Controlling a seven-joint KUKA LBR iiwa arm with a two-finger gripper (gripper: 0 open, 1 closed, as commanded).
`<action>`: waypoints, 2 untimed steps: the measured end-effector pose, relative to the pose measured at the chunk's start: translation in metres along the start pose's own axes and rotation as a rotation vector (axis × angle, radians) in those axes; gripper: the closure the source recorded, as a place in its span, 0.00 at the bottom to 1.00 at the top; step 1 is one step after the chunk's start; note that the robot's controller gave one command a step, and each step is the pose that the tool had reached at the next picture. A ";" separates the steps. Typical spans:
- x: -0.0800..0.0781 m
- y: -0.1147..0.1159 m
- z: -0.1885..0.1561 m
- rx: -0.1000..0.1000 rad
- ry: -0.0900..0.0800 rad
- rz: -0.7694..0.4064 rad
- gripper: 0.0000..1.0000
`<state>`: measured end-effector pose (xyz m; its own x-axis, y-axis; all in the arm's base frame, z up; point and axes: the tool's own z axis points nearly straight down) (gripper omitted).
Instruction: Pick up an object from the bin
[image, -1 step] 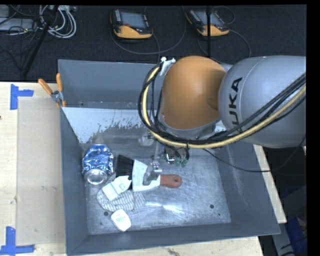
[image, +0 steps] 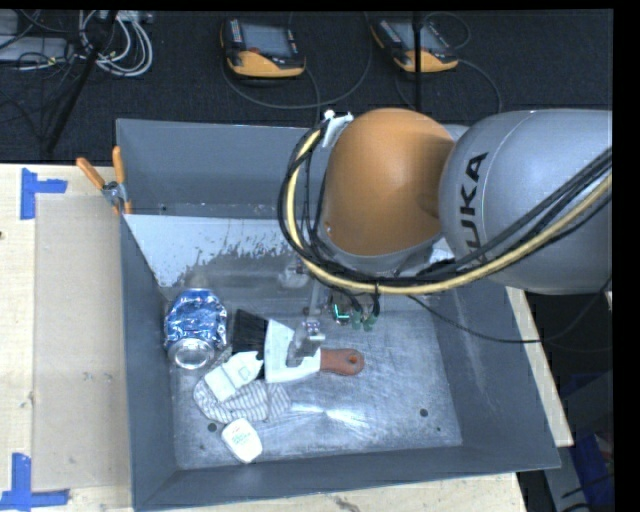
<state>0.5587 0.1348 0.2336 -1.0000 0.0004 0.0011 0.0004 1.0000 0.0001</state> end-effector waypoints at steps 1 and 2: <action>0.000 0.011 0.043 -0.001 -0.008 -0.048 0.00; 0.000 0.016 0.059 0.001 -0.001 -0.061 0.00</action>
Offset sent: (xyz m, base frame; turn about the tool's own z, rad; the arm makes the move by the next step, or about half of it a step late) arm 0.0048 0.0454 -0.0820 -0.0422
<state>0.5585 0.1508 0.1749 -0.9982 -0.0601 0.0002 -0.0601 0.9982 -0.0006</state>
